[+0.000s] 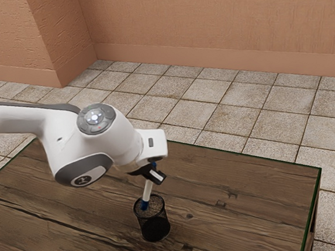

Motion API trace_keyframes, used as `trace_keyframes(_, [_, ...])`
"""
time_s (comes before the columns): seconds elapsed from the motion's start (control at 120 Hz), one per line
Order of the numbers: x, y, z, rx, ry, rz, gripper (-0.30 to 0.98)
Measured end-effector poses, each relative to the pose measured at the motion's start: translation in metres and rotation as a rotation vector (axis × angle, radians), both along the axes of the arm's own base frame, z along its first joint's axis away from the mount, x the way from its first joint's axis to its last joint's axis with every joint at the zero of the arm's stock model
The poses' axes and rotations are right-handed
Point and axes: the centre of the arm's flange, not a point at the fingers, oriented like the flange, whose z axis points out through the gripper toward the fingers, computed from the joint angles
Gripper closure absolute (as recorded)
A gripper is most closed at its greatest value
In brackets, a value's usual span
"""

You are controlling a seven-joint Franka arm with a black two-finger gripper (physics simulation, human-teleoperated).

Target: Put the marker into the pen holder.

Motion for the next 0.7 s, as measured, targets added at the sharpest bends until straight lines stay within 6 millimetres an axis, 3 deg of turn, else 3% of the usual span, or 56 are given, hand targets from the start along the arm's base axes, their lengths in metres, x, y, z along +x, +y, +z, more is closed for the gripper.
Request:
trace_keyframes(0.3, [0.009, -0.006, -0.018, -0.008, 0.011, 0.004, 0.74])
trace_keyframes(0.467, [0.008, -0.005, -0.012, -0.025, -0.005, 0.019, 0.37])
trace_keyframes(0.55, [0.004, 0.001, 0.025, -0.027, -0.066, 0.040, 0.25])
trace_keyframes(0.6, [0.016, 0.012, 0.062, -0.048, -0.109, 0.092, 0.20])
trace_keyframes(0.65, [0.046, 0.023, 0.152, -0.115, -0.169, 0.202, 0.16])
trace_keyframes(0.7, [0.065, 0.056, 0.236, -0.166, -0.198, 0.323, 0.13])
